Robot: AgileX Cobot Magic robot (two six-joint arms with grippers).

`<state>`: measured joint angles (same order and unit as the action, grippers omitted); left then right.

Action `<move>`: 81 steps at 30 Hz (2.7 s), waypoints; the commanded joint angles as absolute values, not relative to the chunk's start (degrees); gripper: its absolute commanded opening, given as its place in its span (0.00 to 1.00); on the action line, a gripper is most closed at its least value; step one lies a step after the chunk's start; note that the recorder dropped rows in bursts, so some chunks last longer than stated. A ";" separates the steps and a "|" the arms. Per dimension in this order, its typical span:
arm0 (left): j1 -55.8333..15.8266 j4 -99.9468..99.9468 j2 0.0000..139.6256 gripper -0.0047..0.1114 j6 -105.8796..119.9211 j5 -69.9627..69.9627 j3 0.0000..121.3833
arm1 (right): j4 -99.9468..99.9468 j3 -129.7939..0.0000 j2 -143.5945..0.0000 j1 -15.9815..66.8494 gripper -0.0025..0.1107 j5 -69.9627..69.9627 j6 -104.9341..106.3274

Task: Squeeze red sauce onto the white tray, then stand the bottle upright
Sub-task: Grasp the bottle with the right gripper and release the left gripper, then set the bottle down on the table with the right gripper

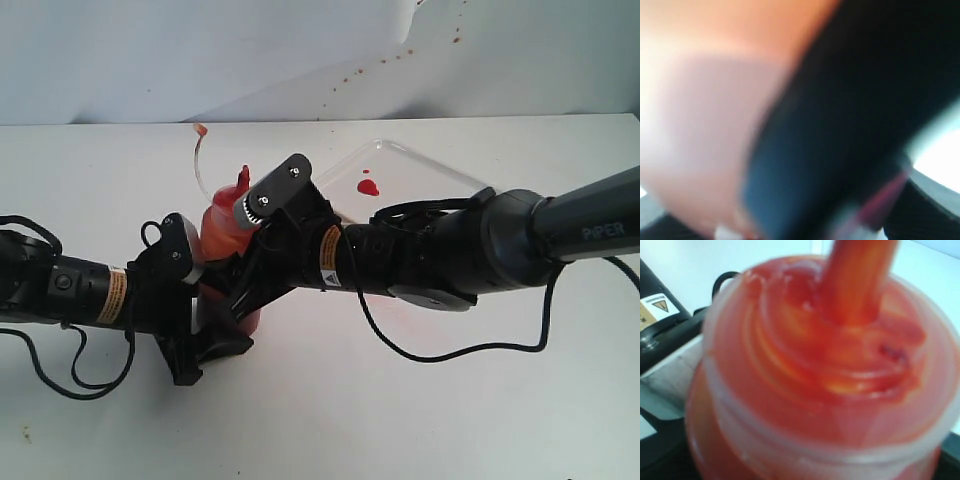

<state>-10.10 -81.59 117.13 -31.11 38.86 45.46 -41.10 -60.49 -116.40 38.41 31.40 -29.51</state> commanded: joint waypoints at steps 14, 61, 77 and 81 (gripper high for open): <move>-9.96 -81.08 115.94 0.67 -45.08 29.55 44.54 | -44.65 -63.42 -116.42 39.46 0.10 30.78 -26.16; 18.41 -64.72 88.32 0.89 -50.27 44.20 28.83 | -64.98 -63.42 -111.81 39.46 0.25 23.62 -48.96; 18.41 -64.72 88.32 0.89 -50.27 44.20 28.83 | -64.86 -63.42 -111.81 39.46 0.89 24.02 -49.95; 18.41 -64.72 88.32 0.89 -50.27 44.20 28.83 | -65.38 -63.42 -111.58 39.46 0.90 26.10 -49.95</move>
